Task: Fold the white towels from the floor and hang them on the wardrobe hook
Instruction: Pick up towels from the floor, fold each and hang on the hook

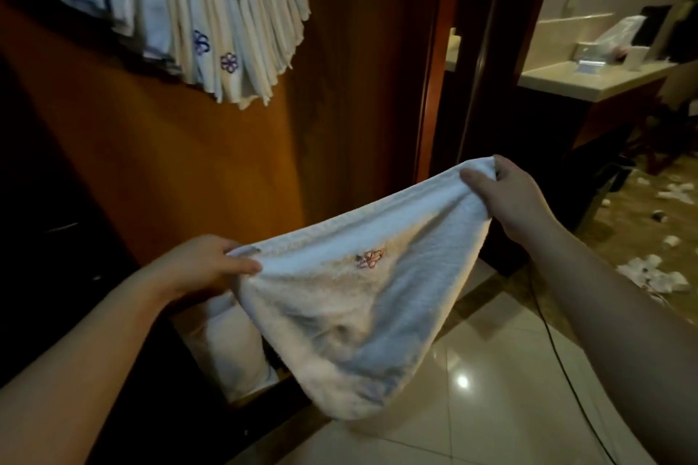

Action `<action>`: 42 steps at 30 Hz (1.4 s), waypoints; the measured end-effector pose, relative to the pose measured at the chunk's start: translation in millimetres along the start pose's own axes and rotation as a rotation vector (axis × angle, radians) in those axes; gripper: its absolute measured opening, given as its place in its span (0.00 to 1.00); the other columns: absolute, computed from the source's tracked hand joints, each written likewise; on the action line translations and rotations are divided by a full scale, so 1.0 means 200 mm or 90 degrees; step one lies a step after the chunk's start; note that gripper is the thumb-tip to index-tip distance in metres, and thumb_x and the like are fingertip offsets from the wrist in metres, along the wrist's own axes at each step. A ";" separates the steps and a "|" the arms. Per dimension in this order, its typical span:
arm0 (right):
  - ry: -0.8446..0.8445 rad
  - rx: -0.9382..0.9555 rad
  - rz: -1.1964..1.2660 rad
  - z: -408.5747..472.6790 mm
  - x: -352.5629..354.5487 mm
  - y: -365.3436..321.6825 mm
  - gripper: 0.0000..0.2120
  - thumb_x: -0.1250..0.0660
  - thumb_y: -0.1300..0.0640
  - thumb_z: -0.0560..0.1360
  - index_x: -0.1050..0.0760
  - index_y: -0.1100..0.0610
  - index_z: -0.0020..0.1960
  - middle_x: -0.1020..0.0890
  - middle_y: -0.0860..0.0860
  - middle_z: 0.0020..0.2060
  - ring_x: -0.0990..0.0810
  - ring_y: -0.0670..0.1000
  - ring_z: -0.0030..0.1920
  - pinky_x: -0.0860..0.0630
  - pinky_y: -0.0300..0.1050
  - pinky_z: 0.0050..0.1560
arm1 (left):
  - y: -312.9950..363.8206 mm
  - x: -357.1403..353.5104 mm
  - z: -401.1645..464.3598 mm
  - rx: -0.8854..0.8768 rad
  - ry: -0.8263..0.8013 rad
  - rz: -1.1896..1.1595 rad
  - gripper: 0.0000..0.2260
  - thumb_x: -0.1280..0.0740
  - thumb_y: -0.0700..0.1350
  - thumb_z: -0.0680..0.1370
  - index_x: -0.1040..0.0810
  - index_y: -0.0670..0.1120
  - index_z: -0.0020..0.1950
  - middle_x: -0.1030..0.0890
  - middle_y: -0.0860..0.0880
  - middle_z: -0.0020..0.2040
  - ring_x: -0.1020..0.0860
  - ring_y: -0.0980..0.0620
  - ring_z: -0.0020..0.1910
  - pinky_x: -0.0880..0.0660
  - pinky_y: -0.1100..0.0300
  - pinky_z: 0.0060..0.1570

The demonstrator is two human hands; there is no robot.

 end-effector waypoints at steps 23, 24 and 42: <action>-0.127 -0.417 0.476 -0.88 -0.71 0.01 0.15 0.33 0.49 0.81 0.23 0.61 0.57 0.14 0.54 0.50 0.15 0.58 0.53 0.20 0.58 0.60 | 0.02 -0.33 -0.82 0.077 0.434 -0.786 0.08 0.31 0.42 0.80 0.16 0.42 0.56 0.14 0.41 0.51 0.16 0.40 0.52 0.23 0.38 0.60; -0.140 -0.378 0.432 -0.95 -0.73 -0.04 0.14 0.35 0.46 0.82 0.23 0.57 0.56 0.15 0.50 0.49 0.15 0.55 0.55 0.20 0.56 0.59 | 0.07 -0.39 -0.83 0.072 0.424 -0.800 0.08 0.32 0.42 0.80 0.16 0.42 0.56 0.14 0.40 0.52 0.16 0.39 0.54 0.24 0.37 0.61; -0.309 0.032 0.230 -1.28 -0.70 -0.44 0.29 0.43 0.34 0.78 0.32 0.44 0.76 0.21 0.29 0.53 0.25 0.27 0.56 0.32 0.19 0.48 | 0.36 -0.70 -1.02 -0.098 0.187 -0.625 0.29 0.44 0.64 0.77 0.24 0.47 0.69 0.15 0.50 0.57 0.18 0.59 0.58 0.22 0.68 0.49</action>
Point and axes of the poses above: each hand's wrist, its own z-axis towards the middle knuckle, its own x-axis out of the back of the hand, y = z × x, the point moved 6 cm from there along z, towards the middle knuckle
